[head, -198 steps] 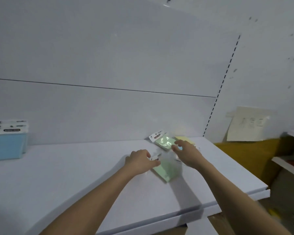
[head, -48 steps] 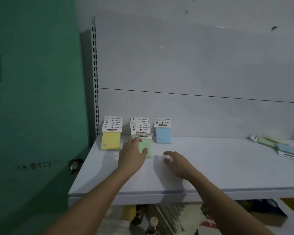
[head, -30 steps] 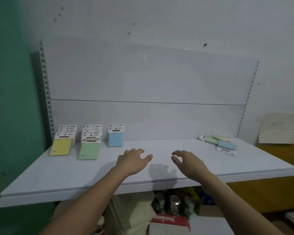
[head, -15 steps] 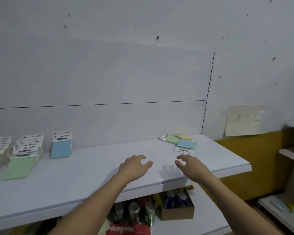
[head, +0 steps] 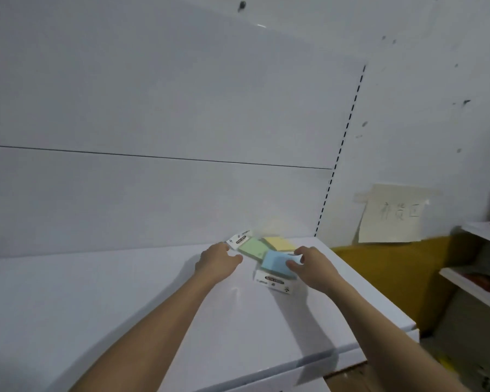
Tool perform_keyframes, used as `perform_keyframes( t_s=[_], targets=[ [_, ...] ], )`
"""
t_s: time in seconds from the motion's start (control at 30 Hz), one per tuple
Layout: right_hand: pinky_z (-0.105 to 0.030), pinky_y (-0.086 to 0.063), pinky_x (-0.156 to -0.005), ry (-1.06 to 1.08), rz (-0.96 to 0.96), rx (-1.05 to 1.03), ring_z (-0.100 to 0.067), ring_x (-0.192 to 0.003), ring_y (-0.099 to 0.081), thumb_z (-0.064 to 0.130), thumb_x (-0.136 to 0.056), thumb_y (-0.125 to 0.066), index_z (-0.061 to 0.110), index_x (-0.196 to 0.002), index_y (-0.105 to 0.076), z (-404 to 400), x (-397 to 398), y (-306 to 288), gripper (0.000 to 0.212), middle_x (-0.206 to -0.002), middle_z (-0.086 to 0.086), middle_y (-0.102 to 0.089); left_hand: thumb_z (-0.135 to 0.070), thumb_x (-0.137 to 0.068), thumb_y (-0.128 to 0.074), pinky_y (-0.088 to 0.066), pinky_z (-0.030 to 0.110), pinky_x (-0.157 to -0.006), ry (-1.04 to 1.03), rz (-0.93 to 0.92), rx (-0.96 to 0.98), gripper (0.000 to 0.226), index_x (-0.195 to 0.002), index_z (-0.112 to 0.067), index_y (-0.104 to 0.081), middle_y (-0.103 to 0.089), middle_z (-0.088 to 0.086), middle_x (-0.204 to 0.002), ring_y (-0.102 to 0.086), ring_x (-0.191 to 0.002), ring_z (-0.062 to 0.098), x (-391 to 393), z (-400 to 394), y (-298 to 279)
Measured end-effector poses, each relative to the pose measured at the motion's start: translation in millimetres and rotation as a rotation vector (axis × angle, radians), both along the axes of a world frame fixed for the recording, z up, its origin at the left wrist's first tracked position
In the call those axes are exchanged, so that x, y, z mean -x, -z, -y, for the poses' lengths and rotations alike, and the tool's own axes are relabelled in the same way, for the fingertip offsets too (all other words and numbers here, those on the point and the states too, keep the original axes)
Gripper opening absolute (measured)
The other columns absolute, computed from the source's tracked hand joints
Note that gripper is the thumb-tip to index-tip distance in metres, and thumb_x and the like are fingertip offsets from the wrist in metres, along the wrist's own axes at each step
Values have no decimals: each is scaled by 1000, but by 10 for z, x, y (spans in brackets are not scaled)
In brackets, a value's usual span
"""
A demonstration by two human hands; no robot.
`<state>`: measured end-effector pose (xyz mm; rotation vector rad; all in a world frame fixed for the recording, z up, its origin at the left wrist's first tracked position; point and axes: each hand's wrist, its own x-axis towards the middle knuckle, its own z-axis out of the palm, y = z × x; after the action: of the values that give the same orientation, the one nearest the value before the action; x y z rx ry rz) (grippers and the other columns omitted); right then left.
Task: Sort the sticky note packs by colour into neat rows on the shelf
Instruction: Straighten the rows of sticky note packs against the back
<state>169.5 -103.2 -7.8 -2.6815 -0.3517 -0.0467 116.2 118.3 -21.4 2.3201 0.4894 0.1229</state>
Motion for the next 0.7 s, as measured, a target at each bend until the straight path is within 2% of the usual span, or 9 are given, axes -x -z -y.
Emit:
perform_keyframes(
  t_s=[0.07, 0.17, 0.3, 0.37, 0.43, 0.53, 0.6, 0.67, 0.7],
  targets=[
    [-31, -49, -85, -29, -3, 0, -21, -105, -58, 45, -90, -57, 17, -130, -54, -47, -228, 0, 49, -125, -5, -57, -45, -82, -63, -46, 37, -96, -53, 6, 4, 51, -124, -16, -55, -59, 6, -124, -54, -117, 28, -257, -18, 42],
    [-30, -45, -89, -117, 1, 37, -20, -110, -56, 45, -88, -59, 18, -129, -56, -138, -502, -5, 49, -128, -2, -55, -57, -74, -63, -48, 39, -93, -108, -53, -25, 61, -119, -16, -60, -61, 8, -121, -54, -114, 30, -604, -32, 109],
    [-30, -48, -82, -266, -109, 109, -14, -94, -54, 50, -78, -68, 23, -124, -57, -228, -783, -25, 55, -115, 3, -61, -70, -66, -62, -43, 38, -95, -154, -110, -162, 72, -122, -24, -59, -53, 9, -126, -46, -122, 30, -920, 44, 160],
    [-30, -48, -85, -317, -152, 136, -15, -96, -55, 50, -73, -74, 22, -123, -57, -226, -871, 23, 60, -111, 3, -60, -66, -66, -68, -39, 41, -97, -193, -125, -216, 72, -124, -24, -57, -50, 8, -129, -40, -127, 29, -1010, 137, 197],
    [-30, -47, -86, -380, -188, 145, -17, -100, -56, 47, -73, -76, 19, -121, -57, -201, -920, 34, 60, -112, 2, -60, -58, -69, -71, -38, 40, -96, -235, -115, -191, 62, -119, -25, -58, -54, 5, -126, -42, -125, 27, -1066, 233, 219],
    [-23, -44, -69, -524, -234, 129, -16, -90, -53, 39, -76, -77, 16, -109, -57, -116, -980, -23, 46, -100, 3, -57, -37, -70, -76, -44, 36, -94, -271, -23, -44, 40, -103, -25, -57, -63, 2, -115, -53, -112, 25, -1104, 366, 230],
    [-25, -46, -63, -594, -236, 33, -17, -82, -54, 33, -75, -79, 15, -98, -53, -32, -1032, -58, 39, -94, 1, -57, -25, -66, -80, -50, 38, -89, -287, 60, 61, 40, -93, -25, -51, -66, 4, -107, -61, -101, 25, -1067, 445, 231],
    [-34, -51, -59, -630, -347, -239, -20, -69, -56, 22, -74, -81, 11, -93, -51, 52, -1104, -69, 37, -89, -8, -59, -16, -60, -81, -53, 40, -85, -329, 166, 192, 44, -91, -23, -50, -66, 5, -98, -65, -92, 25, -962, 476, 223],
    [-33, -49, -53, -649, -415, -387, -21, -63, -55, 16, -75, -80, 10, -93, -52, 103, -1137, -76, 34, -86, -12, -59, -10, -60, -80, -55, 39, -82, -355, 237, 269, 43, -92, -21, -53, -66, 4, -95, -66, -90, 25, -872, 497, 182]
  ],
)
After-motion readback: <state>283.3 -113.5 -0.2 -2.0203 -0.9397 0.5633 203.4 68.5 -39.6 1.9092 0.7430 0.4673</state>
